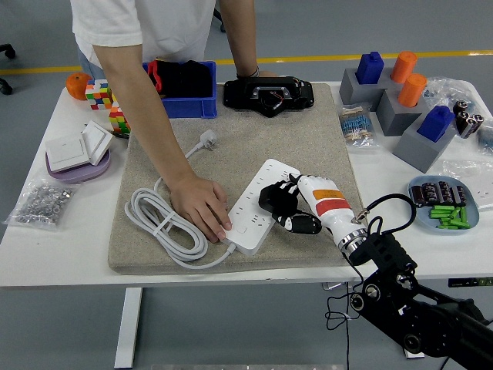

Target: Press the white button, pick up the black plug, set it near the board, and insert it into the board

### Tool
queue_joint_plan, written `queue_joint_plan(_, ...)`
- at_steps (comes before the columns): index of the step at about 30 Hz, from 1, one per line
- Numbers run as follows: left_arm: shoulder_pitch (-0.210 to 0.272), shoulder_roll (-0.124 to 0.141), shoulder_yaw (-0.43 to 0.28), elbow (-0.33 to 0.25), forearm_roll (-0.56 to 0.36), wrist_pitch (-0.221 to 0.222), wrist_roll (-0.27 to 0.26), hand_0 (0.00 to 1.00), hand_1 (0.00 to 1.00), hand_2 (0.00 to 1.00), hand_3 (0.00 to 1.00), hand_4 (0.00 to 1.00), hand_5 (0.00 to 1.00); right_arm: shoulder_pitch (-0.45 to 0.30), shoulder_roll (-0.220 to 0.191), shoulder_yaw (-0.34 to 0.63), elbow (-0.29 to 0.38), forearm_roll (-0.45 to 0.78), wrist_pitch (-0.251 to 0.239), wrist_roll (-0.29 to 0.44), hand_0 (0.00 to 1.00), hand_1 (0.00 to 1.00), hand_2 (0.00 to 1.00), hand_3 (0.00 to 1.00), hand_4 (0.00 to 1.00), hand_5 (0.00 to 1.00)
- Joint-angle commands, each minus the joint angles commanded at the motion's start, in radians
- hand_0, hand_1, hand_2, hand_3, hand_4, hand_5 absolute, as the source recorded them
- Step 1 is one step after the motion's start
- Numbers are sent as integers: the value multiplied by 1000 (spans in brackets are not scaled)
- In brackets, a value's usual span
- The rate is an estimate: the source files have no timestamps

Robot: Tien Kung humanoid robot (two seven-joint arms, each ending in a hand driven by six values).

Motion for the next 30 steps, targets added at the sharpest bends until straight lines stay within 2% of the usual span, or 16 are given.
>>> queue_joint_plan(9,2,1,5,0,-3,0,1,706,665,586,678,665,260,0,-1,-7,-5,0,1,-1,202,161,220,478,797,2)
queue_joint_plan(16,0,3,10,0,-3,0,2,706,666,586,679,665,259,2,-3,-5,-21,-5,0,-5,206,168,222,477,762,2)
queue_joint_plan(30,4,1,10,0,-5,0,1,706,666,586,679,665,260,-4,-8,-4,-13,-9,4,-6,205,161,222,471,759,2)
